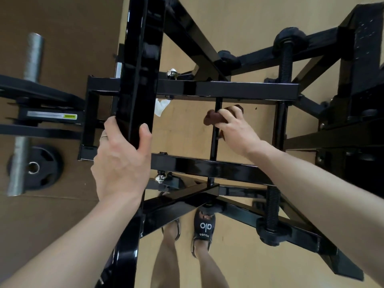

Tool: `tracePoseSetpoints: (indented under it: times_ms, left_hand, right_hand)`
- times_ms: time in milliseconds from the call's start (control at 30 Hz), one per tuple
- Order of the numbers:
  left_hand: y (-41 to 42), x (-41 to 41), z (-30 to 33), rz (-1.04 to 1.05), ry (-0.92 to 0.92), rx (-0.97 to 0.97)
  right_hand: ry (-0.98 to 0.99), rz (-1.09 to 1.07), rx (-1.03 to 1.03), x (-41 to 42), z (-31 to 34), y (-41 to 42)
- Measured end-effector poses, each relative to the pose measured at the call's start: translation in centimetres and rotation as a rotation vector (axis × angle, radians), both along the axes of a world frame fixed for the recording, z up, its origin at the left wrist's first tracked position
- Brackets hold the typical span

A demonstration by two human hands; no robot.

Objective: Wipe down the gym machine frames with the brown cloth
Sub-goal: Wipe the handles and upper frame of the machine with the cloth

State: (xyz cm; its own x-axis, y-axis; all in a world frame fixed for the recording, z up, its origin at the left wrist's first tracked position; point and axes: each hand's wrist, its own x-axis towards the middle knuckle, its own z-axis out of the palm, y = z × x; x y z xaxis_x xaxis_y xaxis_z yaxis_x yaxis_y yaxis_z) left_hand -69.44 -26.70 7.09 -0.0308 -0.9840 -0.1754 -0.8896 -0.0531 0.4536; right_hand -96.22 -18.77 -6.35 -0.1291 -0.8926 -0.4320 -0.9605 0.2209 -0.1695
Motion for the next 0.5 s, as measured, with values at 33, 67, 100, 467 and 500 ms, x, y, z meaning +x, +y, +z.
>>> tracePoseSetpoints:
  times_ms: [33, 67, 100, 467, 500]
  left_hand:
    - [0.0, 0.0, 0.0, 0.002, 0.006, 0.001]
    - [0.0, -0.1, -0.1, 0.005, 0.008, 0.002]
    - [0.0, -0.1, 0.0, 0.006, 0.005, 0.005]
    - [-0.2, 0.0, 0.3, -0.006, 0.036, 0.053]
    - [-0.1, -0.1, 0.4, -0.005, 0.040, 0.057]
  right_hand:
    - [-0.035, -0.023, 0.046, 0.2, -1.4, -1.2]
    - [-0.056, -0.062, 0.089, 0.4, -2.8, -2.3]
    - [-0.054, -0.106, 0.120, 0.5, -3.9, -3.4]
    - [-0.180, -0.207, 0.412, 2.5, -7.6, -1.4]
    - [-0.251, -0.198, 0.439, 3.0, -7.5, -0.3]
